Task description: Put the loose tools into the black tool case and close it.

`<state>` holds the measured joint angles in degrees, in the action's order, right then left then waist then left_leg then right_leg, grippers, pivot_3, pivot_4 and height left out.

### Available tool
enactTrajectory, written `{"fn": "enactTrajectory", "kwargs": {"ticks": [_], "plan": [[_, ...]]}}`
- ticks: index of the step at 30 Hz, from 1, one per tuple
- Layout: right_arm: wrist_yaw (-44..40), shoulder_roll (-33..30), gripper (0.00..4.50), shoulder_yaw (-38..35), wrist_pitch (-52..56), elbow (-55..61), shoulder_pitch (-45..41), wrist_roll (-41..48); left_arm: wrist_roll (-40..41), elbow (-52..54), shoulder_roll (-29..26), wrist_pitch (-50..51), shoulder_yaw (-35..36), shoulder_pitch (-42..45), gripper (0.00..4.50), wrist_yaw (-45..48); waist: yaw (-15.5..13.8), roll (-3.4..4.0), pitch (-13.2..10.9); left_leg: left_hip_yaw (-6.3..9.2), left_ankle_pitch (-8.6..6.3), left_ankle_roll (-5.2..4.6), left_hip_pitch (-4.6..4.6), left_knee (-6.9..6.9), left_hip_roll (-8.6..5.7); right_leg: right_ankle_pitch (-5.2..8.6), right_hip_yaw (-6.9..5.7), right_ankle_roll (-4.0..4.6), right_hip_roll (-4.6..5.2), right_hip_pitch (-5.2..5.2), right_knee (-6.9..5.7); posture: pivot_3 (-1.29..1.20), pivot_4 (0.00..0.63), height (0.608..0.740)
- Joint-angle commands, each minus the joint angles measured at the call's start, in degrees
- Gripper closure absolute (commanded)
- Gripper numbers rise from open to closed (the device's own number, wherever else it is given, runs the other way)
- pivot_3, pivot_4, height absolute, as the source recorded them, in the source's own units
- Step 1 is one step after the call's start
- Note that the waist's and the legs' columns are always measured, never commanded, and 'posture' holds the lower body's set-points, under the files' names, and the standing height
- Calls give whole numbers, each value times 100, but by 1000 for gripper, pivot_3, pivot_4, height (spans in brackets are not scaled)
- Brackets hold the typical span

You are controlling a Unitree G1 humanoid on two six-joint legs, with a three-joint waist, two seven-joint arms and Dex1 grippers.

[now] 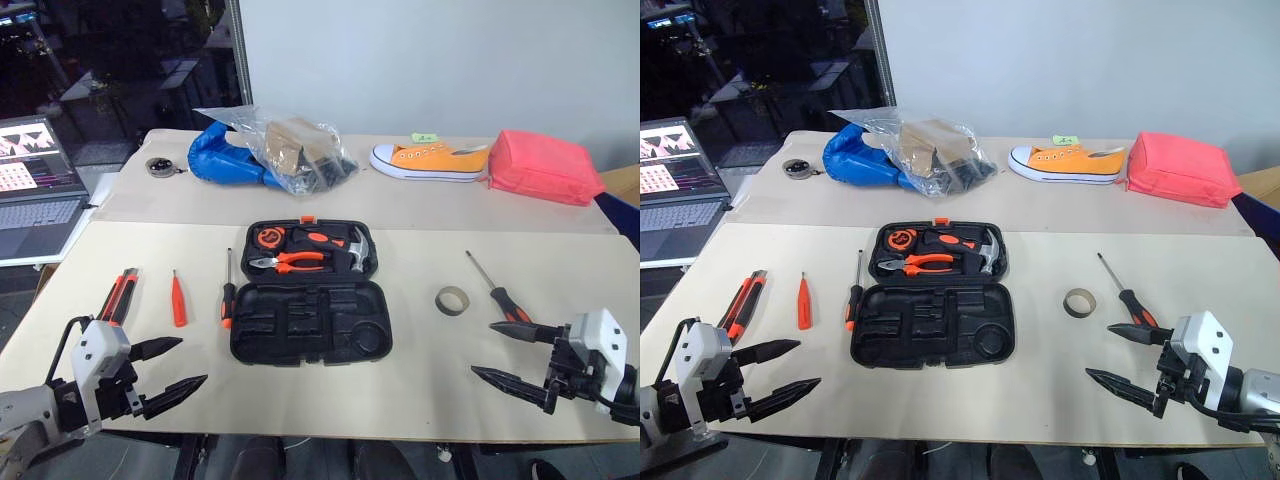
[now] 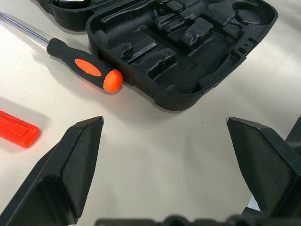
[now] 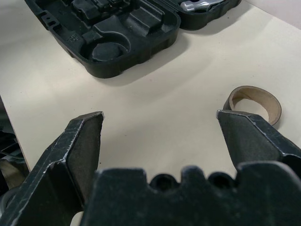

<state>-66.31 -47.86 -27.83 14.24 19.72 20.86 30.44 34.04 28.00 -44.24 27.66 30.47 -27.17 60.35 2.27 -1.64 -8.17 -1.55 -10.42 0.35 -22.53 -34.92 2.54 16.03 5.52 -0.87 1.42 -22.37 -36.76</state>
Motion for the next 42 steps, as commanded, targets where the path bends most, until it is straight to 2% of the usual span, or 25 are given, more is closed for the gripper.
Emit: {"fn": "enactTrajectory", "kwargs": {"ticks": [1, 4, 7, 10, 12, 13, 16, 20, 25, 33, 42], "plan": [[-17, 61, 56, 92, -224, 13, -297, 45, 24, 70, 137, -16, 39, 200, 0, -390, 4, -1, 0, 0, 0, 0, 0, 0, 0, 0, 0, 0, 0, 0, 0, 0, 150, 740], [190, 328, 56, 540, -109, 369, -982, 381, 304, 395, 589, 1108, 152, 958, 0, -2126, 16, -12, -8, -3, 0, 0, 11, -7, 6, -2, 8, -2, 1, 8, -6, 0, 150, 740], [93, 390, 56, 891, 36, 738, -1361, 645, 123, 753, 637, 2872, -23, 1809, 0, -3722, 12, -23, -14, -3, 1, 0, 14, -15, 22, -14, 4, -12, -3, 11, -21, 0, 150, 740], [8, 278, 56, 1208, 242, 962, -1732, 857, 647, 682, 844, 4419, -114, 2962, 0, -4408, -28, -23, -14, -12, 2, -1, 16, -17, 15, -38, -5, -55, -9, 14, -26, 0, 150, 740], [-62, 211, 56, 1428, 254, 975, -2029, 818, 539, 551, 1088, 5252, -415, 3734, 0, -4830, -57, -26, -15, -16, 3, -1, 13, -22, 12, -39, -14, -56, -13, 16, -26, 0, 150, 740], [-30, 213, 56, 1481, 290, 971, -2176, 835, 424, 436, 1432, 5639, -377, 4136, 0, -5077, -59, -27, -15, -17, 3, -1, 8, -27, 4, -40, -17, -57, -16, 13, -24, 0, 150, 740], [-41, 151, 56, 1579, 370, 985, -2464, 893, 107, 125, 2002, 6285, -440, 4962, 0, -5520, -62, -31, -15, -14, 3, -1, 2, -26, -5, -37, -10, -64, -17, 14, -22, 0, 150, 740], [-68, 65, 56, 1659, 521, 990, -2765, 970, -317, -301, 2104, 6483, -696, 5407, 0, -5904, 23, -34, -17, 1, -9, 15, -31, -23, -5, -51, -12, -39, -23, -10, -21, 0, 150, 740], [4, 53, 56, 1654, 635, 1038, -3037, 1126, -561, -540, 2092, 6483, -838, 5641, 0, -5901, -4, -35, -18, 9, -23, 35, -44, -22, -9, -49, -13, -30, -20, -20, -18, 0, 150, 740], [0, 80, 56, 1631, 516, 1104, -2841, 1032, -582, -710, 1942, 6483, -1233, 5574, 0, -5681, -33, -36, -18, 16, -22, 35, -45, -33, -32, -47, -16, -37, -1, -15, -23, 0, 150, 740], [5, 62, 56, 1549, 496, 1133, -2751, 1048, -834, -905, 2073, 6483, -1605, 5444, 0, -5656, -33, -35, -18, 22, -22, 35, -42, -32, -39, -44, -16, -41, 2, -10, -25, 0, 150, 740]]}}
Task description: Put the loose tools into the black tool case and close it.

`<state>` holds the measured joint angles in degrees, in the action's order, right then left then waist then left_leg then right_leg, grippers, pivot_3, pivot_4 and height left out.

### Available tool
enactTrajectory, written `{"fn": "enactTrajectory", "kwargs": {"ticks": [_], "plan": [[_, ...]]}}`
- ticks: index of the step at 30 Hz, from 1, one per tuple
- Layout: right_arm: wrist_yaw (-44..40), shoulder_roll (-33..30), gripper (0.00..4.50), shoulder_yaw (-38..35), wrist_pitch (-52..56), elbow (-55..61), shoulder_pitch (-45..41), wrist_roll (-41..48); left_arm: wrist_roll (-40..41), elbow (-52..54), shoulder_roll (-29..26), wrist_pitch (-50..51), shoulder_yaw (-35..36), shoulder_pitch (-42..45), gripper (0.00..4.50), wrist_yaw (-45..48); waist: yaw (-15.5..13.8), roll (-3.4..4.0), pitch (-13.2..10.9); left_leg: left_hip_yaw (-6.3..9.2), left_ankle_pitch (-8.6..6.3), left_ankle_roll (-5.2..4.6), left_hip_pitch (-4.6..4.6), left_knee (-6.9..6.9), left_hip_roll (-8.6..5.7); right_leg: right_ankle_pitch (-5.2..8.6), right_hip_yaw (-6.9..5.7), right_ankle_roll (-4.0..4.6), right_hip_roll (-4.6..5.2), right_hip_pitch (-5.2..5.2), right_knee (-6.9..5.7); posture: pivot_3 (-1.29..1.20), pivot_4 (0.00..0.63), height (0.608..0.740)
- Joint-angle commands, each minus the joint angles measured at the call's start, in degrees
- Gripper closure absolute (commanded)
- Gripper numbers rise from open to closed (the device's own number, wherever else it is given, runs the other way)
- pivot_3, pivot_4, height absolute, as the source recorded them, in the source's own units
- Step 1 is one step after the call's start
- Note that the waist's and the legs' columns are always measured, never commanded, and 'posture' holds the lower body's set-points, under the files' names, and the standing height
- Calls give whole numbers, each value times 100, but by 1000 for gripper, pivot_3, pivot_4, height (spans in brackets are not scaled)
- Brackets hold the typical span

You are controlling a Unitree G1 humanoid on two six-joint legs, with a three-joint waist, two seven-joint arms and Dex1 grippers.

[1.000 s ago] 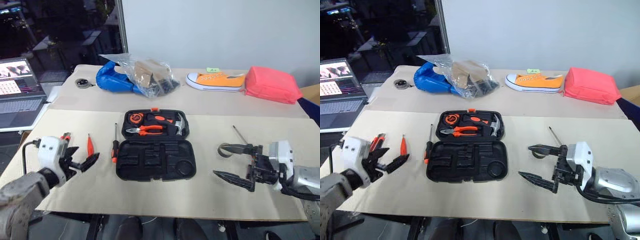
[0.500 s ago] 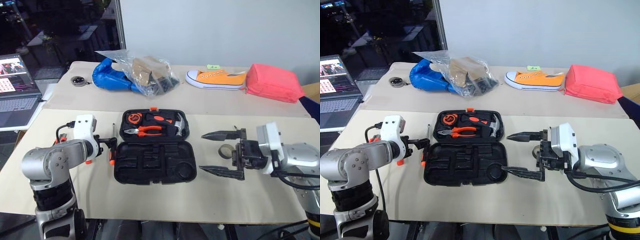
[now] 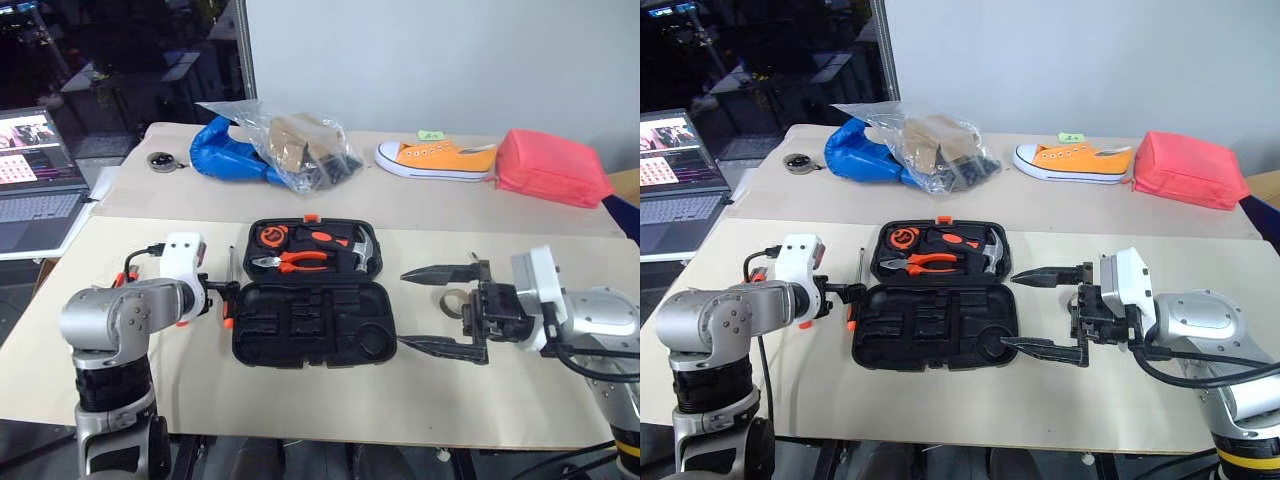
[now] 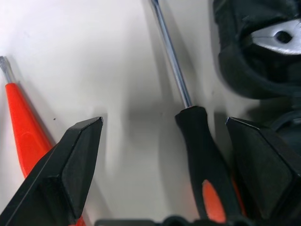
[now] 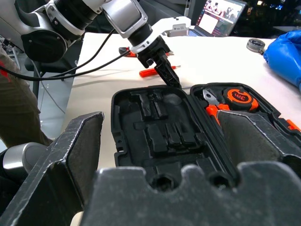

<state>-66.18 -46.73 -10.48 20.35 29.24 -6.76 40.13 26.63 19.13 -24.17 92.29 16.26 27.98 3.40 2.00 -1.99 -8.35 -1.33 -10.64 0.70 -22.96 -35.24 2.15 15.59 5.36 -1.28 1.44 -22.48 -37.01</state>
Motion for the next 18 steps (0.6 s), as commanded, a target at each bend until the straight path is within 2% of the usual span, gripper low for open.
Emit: {"fn": "enactTrajectory", "kwargs": {"ticks": [1, 3, 11, 12, 14, 18], "plan": [[-11, -57, 0, -197, -118, 185, 22, 79, -115, -22, 76, 21, -241, -102, 412, 24, -12, 1, 1, 1, 0, 0, 1, 0, -3, 1, 0, -1, 3, 3, 1, 0, 150, 740], [-8, -64, 0, -209, -120, 196, 37, 81, -145, -22, 75, 21, -322, -151, 662, 25, -23, 1, 1, 1, 0, 0, 4, 0, -8, 3, 0, -5, 9, 7, 1, 0, 150, 740], [50, -42, 0, -225, -131, 217, 89, 61, -281, -11, 98, -35, -356, -275, 3300, 162, 26, 17, 11, 1, 0, 0, 24, 0, -10, 6, 5, -10, 7, 21, -5, 0, 150, 740], [50, -40, 0, -226, -138, 212, 93, 57, -296, 6, 84, -34, -319, -284, 3738, 180, 38, 17, 11, 1, 0, 0, 33, 0, -10, 9, 9, -15, 4, 25, -8, 0, 150, 740], [55, -30, 0, -208, -160, 198, 93, 30, -316, 36, 79, -66, -209, -296, 4130, 217, 56, 17, 11, 3, 0, 0, 43, 0, -10, 11, 13, -19, 0, 30, -10, 0, 150, 740], [101, 11, 0, -167, -207, 165, 77, -33, -292, 147, 182, -284, 256, -267, 4184, 316, 84, 16, 10, 13, 0, 0, 52, 0, -10, 23, 24, -40, -13, 30, -10, 0, 150, 740]]}}
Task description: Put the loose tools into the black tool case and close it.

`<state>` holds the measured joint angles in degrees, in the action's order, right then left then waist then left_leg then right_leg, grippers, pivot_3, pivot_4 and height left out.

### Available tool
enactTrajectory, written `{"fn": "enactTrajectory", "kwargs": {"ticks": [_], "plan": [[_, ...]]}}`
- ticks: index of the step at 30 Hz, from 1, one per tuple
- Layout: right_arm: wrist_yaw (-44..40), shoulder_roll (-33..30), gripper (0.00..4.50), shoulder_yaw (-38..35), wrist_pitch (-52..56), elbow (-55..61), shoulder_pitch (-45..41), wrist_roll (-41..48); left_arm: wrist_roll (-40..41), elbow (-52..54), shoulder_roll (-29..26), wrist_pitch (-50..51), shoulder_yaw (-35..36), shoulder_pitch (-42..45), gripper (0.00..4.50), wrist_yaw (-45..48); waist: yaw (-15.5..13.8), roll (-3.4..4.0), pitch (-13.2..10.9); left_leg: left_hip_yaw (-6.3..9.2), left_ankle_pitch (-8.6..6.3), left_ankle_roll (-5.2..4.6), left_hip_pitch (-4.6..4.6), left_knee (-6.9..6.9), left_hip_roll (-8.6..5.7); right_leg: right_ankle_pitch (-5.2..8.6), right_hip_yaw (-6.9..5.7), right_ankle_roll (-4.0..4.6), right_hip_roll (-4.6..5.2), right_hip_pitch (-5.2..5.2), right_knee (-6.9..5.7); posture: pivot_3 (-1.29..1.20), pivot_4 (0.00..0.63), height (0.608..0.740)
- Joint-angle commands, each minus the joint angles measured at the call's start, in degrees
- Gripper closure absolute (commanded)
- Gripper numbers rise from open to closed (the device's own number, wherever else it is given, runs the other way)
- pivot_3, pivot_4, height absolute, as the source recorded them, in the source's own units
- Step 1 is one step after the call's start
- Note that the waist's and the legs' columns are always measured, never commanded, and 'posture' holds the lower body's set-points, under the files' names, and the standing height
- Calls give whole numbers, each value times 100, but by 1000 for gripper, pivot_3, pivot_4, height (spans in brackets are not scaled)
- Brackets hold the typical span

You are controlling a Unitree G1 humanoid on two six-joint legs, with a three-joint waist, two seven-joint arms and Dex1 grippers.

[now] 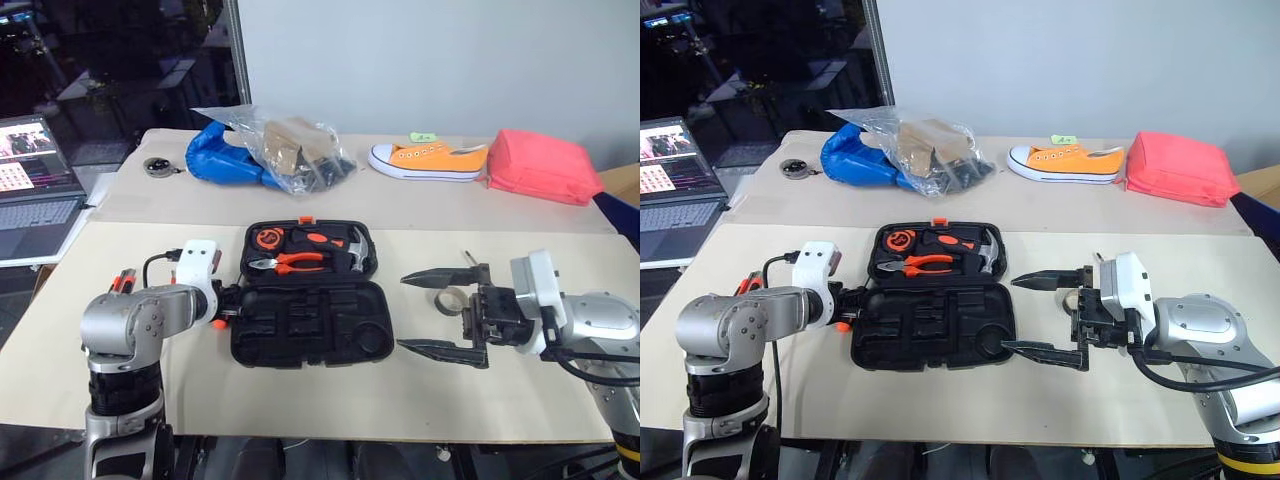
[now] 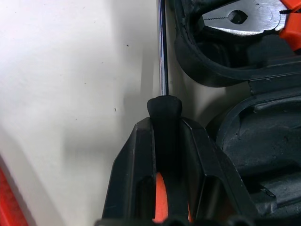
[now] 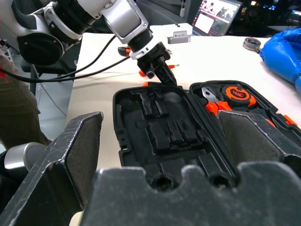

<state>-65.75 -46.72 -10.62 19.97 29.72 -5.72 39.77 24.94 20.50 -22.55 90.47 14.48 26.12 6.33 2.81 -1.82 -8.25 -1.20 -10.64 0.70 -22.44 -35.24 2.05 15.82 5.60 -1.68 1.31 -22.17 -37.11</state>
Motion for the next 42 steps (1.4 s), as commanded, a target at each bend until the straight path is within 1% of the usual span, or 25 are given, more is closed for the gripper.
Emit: {"fn": "enactTrajectory", "kwargs": {"ticks": [1, 9, 10, 11, 13, 14, 15, 17, 18, 20, 21, 23, 25, 27, 29, 33, 36, 38, 42], "plan": [[62, 18, 0, -140, -179, 98, -39, -12, -79, 60, 41, -175, 583, -49, 4184, 78, 3, -2, -1, 1, 0, 0, 0, 0, 0, 0, 0, 1, -1, 0, 0, 0, 150, 740], [104, 113, 0, -2, -257, 25, -94, -127, 115, 439, -210, -688, 1476, -29, 4184, 516, -47, -11, -6, 15, 0, 0, -31, 0, -8, -4, -10, 7, 8, -15, 7, 0, 150, 740], [131, 131, 0, -11, -246, 36, -86, -121, 334, 524, -215, -922, 1703, 93, 4184, 752, -57, -12, -7, 16, 0, 0, -35, 0, -11, -9, -12, 15, 13, -16, 8, 0, 150, 740], [149, 142, 0, -38, -230, 42, -66, -104, 699, 646, -348, -891, 1766, 214, 4184, 1164, -61, -14, -8, 17, -1, 0, -42, 0, -12, -18, -14, 30, 16, -19, 13, 0, 150, 740], [168, 149, 0, -84, -203, 69, -24, -77, 1281, 855, -607, -882, 1692, 288, 4184, 1835, -65, -19, -11, 20, -1, 0, -55, -1, -12, -18, -21, 31, 16, -28, 14, 0, 150, 740], [172, 131, 0, -151, -164, 88, 37, -24, 1655, 1020, -890, -790, 1383, 349, 4184, 2306, -74, -19, -11, 24, -1, 1, -62, -2, -11, -18, -26, 32, 16, -32, 15, 0, 150, 740], [184, 107, 0, -232, -127, 105, 107, 24, 1911, 1162, -1253, -836, 898, 387, 4184, 2820, -86, -19, -11, 28, -1, 1, -63, -2, -12, -18, -29, 32, 17, -32, 16, 0, 150, 740], [187, 51, 0, -377, -81, 126, 251, 87, 1926, 1384, -2083, -1310, -249, 347, 4184, 3745, -104, -16, -9, 37, -1, 1, -71, -2, -13, -18, -35, 31, 16, -32, 19, 0, 150, 740], [184, 17, 0, -452, -82, 131, 328, 85, 1678, 1355, -2447, -1745, -874, 330, 4184, 4140, -102, -7, -7, 39, -1, 1, -69, 0, -18, -17, -35, 31, 17, -29, 25, 0, 150, 740], [181, -51, 0, -664, -56, 133, 536, 117, 1019, 899, -2811, -2528, -2021, 546, 4184, 4545, -105, 18, 4, 31, -2, 1, -62, 3, -21, -15, -24, 28, 21, -21, 32, 0, 150, 740], [181, -90, 0, -758, -46, 144, 627, 130, 783, 661, -2906, -2817, -2434, 677, 4184, 4736, -118, 17, 3, 26, -2, 0, -55, 3, -24, -14, -20, 27, 23, -17, 31, 0, 150, 740], [180, -168, 0, -1018, -13, 182, 880, 154, -21, 86, -3075, -3813, -3340, 984, 4184, 5261, -123, 11, -1, 30, -1, -1, -51, 1, -19, -13, -22, 29, 9, -16, 28, 0, 150, 740], [165, -227, 0, -1292, -3, 219, 1155, 169, -593, -515, -3043, -4514, -3919, 1314, 4184, 5618, -135, 8, -2, 37, 1, -3, -52, -2, -12, -3, -24, 21, -4, -18, 27, 0, 150, 740], [164, -251, 0, -1545, 0, 254, 1409, 187, -1039, -1043, -2951, -5142, -4261, 1575, 4184, 5892, -138, 9, -2, 37, 2, -6, -50, -3, -11, 6, -21, 11, -7, -18, 24, 0, 150, 740], [174, -252, 0, -1746, 7, 294, 1615, 190, -1349, -1457, -2853, -5596, -4443, 1755, 4184, 6104, -148, 9, -2, 37, 3, -8, -52, -6, -11, 7, -19, 9, -9, -18, 24, 0, 150, 740], [209, -212, 0, -2079, 7, 437, 2024, 212, -1881, -2331, -2597, -6426, -4633, 2142, 4184, 6463, -183, 11, -1, 37, 2, -9, -63, -9, -13, 11, -19, 1, -7, -20, 26, 0, 150, 740], [275, -173, 0, -2156, 0, 554, 2176, 240, -2173, -2818, -2394, -6774, -4696, 2348, 4184, 6623, -163, 11, 0, 39, 2, -10, -69, -11, -12, 12, -20, 1, -9, -23, 25, 0, 150, 740], [327, -147, 0, -2170, -10, 615, 2231, 233, -2338, -3134, -2191, -6818, -4700, 2479, 4184, 6612, -155, 11, -1, 39, 2, -10, -68, -11, -12, 12, -19, 0, -9, -23, 21, 0, 150, 740], [416, -125, 0, -2174, 3, 725, 2292, 241, -2603, -3205, -2097, -6936, -4732, 2490, 4184, 6849, -142, 11, 0, 43, 2, -10, -69, -27, -12, 14, -21, -3, -10, -23, 9, 0, 150, 740]]}}
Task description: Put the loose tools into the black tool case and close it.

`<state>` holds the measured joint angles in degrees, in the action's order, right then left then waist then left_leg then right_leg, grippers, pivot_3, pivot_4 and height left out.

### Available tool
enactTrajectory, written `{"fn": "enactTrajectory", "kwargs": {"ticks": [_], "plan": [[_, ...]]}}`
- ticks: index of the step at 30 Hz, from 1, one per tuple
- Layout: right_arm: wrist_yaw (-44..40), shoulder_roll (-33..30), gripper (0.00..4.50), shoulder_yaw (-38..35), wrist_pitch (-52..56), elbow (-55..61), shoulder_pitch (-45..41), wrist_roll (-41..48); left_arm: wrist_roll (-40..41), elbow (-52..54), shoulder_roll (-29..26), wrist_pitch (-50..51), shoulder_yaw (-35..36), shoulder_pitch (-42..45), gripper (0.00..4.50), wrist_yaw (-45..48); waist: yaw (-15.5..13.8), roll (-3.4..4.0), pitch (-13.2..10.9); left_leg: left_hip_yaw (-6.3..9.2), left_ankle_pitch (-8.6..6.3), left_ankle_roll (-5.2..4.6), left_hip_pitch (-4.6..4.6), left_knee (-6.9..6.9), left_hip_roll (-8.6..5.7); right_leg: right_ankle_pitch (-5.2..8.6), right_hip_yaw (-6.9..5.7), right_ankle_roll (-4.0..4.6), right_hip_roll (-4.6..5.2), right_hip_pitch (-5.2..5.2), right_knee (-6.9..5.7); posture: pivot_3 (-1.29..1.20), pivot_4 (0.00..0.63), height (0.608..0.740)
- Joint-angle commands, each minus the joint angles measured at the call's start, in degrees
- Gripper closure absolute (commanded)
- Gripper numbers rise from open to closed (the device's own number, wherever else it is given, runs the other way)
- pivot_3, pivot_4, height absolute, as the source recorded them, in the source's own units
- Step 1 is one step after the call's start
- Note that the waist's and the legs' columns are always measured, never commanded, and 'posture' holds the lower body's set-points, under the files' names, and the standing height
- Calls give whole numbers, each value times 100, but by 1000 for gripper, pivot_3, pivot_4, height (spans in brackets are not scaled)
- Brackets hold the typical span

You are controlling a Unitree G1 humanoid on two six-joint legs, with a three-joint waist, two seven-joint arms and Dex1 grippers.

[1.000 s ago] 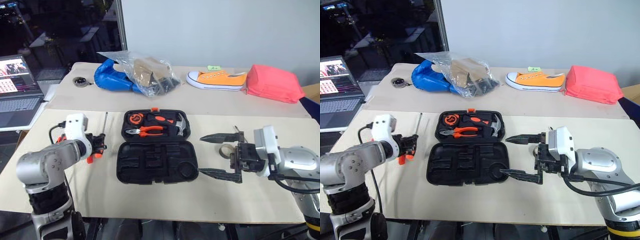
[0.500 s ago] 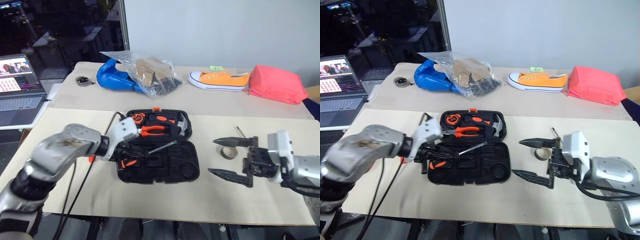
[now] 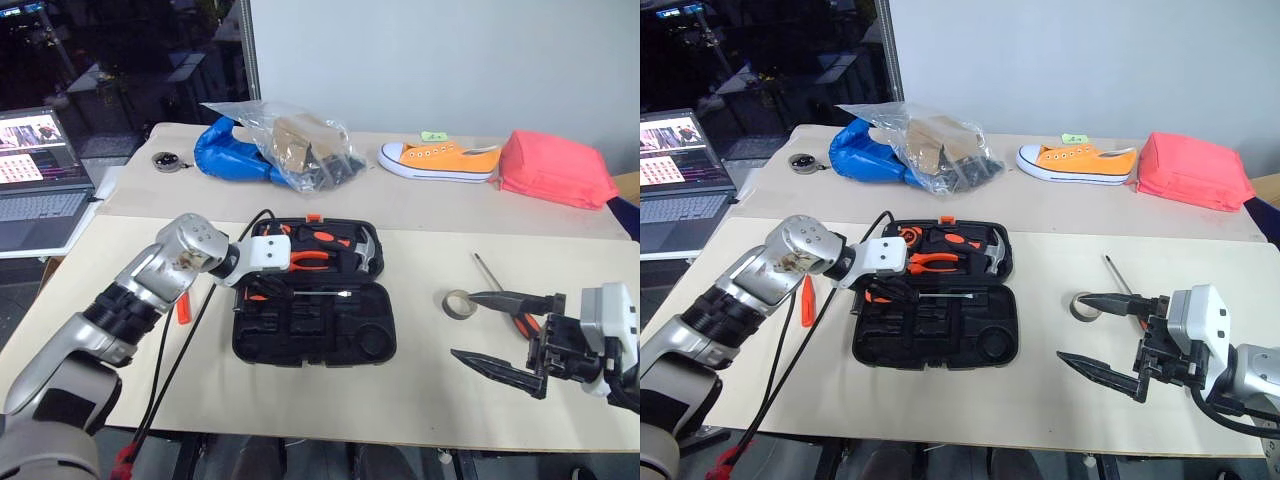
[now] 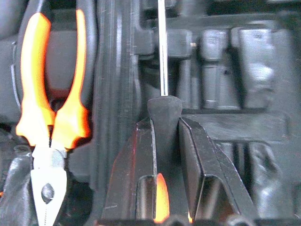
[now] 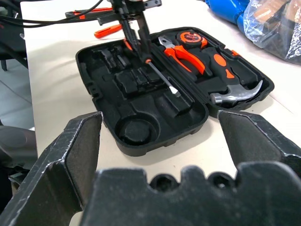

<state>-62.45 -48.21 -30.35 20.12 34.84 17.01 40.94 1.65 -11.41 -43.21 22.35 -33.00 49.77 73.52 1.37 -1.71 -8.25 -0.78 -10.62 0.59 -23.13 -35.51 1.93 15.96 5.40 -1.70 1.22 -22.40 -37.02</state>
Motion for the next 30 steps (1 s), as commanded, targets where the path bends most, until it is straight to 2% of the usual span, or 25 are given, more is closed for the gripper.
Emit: {"fn": "enactTrajectory", "kwargs": {"ticks": [1, 5, 7, 8, 9, 11, 15, 18, 19, 20, 23, 24, 25, 30], "plan": [[105, 24, 0, -199, -8, 232, 23, 129, -326, -6, -19, -161, 23, 100, 4184, 148, 5, 0, 0, 1, 0, 0, 0, -2, 0, 0, 0, 0, 0, 0, -1, 0, 150, 740], [181, 2, 0, -112, 5, 254, -45, 142, -525, -173, 86, -514, 100, 67, 4184, 92, 6, 5, 3, 2, -4, -6, -1, -21, 1, 0, -2, -1, 0, 5, -6, 0, 150, 740], [210, -11, 0, -73, 14, 256, -86, 155, -457, -160, 137, -639, 250, 23, 3205, 108, 4, 6, 4, 3, -4, -6, -1, -27, 1, 0, -1, -2, 0, 7, -8, 0, 150, 740], [221, -15, 0, -53, 20, 261, -109, 163, -337, -89, 152, -696, 422, -11, 2974, 82, 3, 7, 4, 3, -4, -6, -1, -28, 1, 0, -1, -2, 0, 7, -9, 0, 150, 740], [226, -17, 0, -33, 26, 273, -125, 176, -131, 68, 147, -594, 669, -48, 2519, 66, -3, 9, 5, 3, -4, -6, -1, -29, 0, -1, -2, -3, 0, 7, -9, 0, 150, 740], [234, -22, 0, -4, 36, 287, -152, 192, 351, 472, 83, -106, 1196, -136, 1880, 101, -9, 8, 5, 5, -4, -6, -4, -33, 2, -1, -4, -3, 0, 6, -10, 0, 150, 740], [233, -10, 0, 59, 24, 252, -202, 176, 994, 1201, -118, 529, 2154, -838, 1880, -143, 15, 22, 12, 6, -8, -12, -8, -33, 4, 0, -6, -5, 0, 4, -9, 0, 150, 740], [295, 69, 0, 167, -10, 218, -254, 125, 1423, 1672, 193, 1076, 2882, -1512, 1880, -839, 39, 43, 25, 4, -25, -39, -3, -36, 3, 6, 1, -10, 5, 11, -11, 0, 150, 740], [325, 100, 0, 206, -26, 215, -268, 102, 1544, 1821, 341, 1205, 3065, -1726, 2400, -1069, 28, 43, 25, 4, -25, -39, -4, -38, 1, 6, 0, -10, 6, 11, -12, 0, 150, 740], [375, 142, 0, 256, -37, 207, -287, 87, 1565, 1979, 543, 1166, 3171, -2037, 2626, -1360, 16, 42, 24, 7, -25, -39, -4, -41, 2, 6, -3, -10, 6, 11, -12, 0, 150, 740], [462, 221, 0, 381, -72, 194, -322, 19, 1388, 2178, 1283, 1004, 3366, -2800, 3701, -2438, -39, 45, 26, 7, -25, -39, -4, -51, 0, 4, -3, -15, 15, 17, -11, 0, 150, 740], [476, 232, 0, 400, -76, 193, -327, 6, 1295, 2172, 1451, 913, 3375, -2926, 4156, -2685, -51, 44, 26, 7, -25, -39, -4, -55, 1, 2, -2, -18, 21, 19, -13, 0, 150, 740], [494, 242, 0, 418, -77, 193, -339, -7, 1182, 2111, 1535, 818, 3310, -3029, 4426, -2837, -61, 42, 25, 6, -25, -39, -4, -56, 0, 0, 0, -21, 21, 20, -11, 0, 150, 740], [567, 256, 0, 446, -63, 190, -350, -57, 763, 1744, 1627, 442, 2815, -3369, 4472, -3051, -63, 49, 29, 5, -25, -39, 0, -59, -5, -6, 1, -21, 15, 21, -11, 0, 150, 740]]}}
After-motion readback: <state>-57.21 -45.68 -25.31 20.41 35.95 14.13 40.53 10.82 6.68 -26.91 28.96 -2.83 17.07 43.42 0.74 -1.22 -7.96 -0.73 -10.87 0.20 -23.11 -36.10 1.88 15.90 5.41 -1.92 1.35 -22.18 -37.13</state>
